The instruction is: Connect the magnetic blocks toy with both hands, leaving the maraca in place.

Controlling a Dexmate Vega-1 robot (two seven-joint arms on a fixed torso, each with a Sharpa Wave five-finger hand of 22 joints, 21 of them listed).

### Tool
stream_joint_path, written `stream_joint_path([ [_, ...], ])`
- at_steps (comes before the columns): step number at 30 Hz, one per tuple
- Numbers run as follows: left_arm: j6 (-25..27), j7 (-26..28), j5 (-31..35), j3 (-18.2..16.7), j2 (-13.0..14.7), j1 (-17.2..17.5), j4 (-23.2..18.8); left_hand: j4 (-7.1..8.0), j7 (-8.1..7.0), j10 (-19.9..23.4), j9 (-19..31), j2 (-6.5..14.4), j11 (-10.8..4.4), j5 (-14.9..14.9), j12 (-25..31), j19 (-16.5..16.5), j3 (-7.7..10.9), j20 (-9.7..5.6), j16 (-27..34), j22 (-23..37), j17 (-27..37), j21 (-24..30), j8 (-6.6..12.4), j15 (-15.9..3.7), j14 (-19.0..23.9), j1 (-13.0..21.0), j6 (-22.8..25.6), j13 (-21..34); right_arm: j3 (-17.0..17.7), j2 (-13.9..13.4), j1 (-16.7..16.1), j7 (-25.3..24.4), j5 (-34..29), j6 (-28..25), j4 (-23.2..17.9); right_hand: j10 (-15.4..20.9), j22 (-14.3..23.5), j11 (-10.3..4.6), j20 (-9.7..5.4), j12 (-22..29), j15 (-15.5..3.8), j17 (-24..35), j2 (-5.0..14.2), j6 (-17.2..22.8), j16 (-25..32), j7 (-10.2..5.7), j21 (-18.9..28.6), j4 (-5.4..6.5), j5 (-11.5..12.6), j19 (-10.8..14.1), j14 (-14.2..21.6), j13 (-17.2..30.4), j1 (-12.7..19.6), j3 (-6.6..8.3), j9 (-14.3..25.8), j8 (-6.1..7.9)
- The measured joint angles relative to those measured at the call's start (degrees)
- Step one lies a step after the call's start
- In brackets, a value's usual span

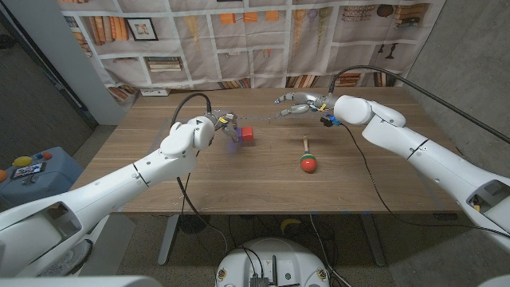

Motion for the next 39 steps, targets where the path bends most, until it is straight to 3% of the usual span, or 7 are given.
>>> stream_joint_path([
  [10,0.7,-0.3,0.2,0.4,-0.5,0.4,0.4,0.23,0.0,-0.6,0.3,0.4,0.03,-0.1,0.0,-0.1,-0.26,-0.12,0.0,0.0,0.0,0.0,-0.55,0.31,-0.3,-0.4,0.0,0.0,1.0,-1.4,-1.2,-1.7,5.1,0.3,0.3,0.2,0.0,-0.2,0.31,0.0,-0.09,0.0,-0.58,0.0,0.0,0.0,0.0,0.0,-0.4,-0.3,-0.1,0.0,-0.6,0.0,0.0,-0.25],
  [19,1.1,-0.8,0.0,0.8,-0.7,0.5,0.7,0.24,-0.65,-1.3,0.6,0.6,0.27,-0.2,-0.2,-0.5,-0.28,0.1,0.0,0.0,0.0,0.0,-1.3,0.66,-1.1,-0.6,-0.7,0.0,2.5,-2.0,-2.9,-3.8,10.4,1.7,1.1,0.8,0.0,-0.83,-2.37,0.0,-1.25,0.0,0.76,0.4,0.0,0.41,-0.5,0.23,-1.5,-2.6,-0.8,-0.2,-2.0,-0.24,-0.3,-0.36],
  [35,1.5,-2.2,-0.7,1.6,-0.7,0.4,0.9,0.56,-1.68,-2.6,0.6,0.9,0.74,-0.2,-0.2,-1.5,-0.86,0.51,0.0,0.0,0.0,0.0,-2.06,1.23,-2.0,-1.0,-1.7,0.0,3.8,-2.7,-5.0,-6.4,15.7,2.6,1.7,1.5,0.0,-0.92,-2.68,0.0,-1.74,-0.3,1.06,1.2,0.0,0.78,-0.4,0.23,-2.0,-2.2,-0.5,-0.3,-2.2,-0.24,-0.3,-0.83],
  [39,1.5,-2.5,-0.7,1.8,-0.6,0.3,0.9,0.53,-2.69,-3.0,0.3,0.9,1.13,-0.2,-0.2,-1.5,-0.91,0.51,0.0,0.0,0.0,0.0,-3.05,1.14,-2.6,-1.7,-2.7,0.0,3.9,-2.8,-5.2,-6.9,16.4,2.6,1.7,1.5,0.0,-0.92,-2.67,0.0,-1.74,-0.3,1.06,1.3,0.0,0.72,-0.4,0.23,-2.0,-2.2,-0.5,-0.3,-2.2,-0.24,-0.3,-0.83],
])
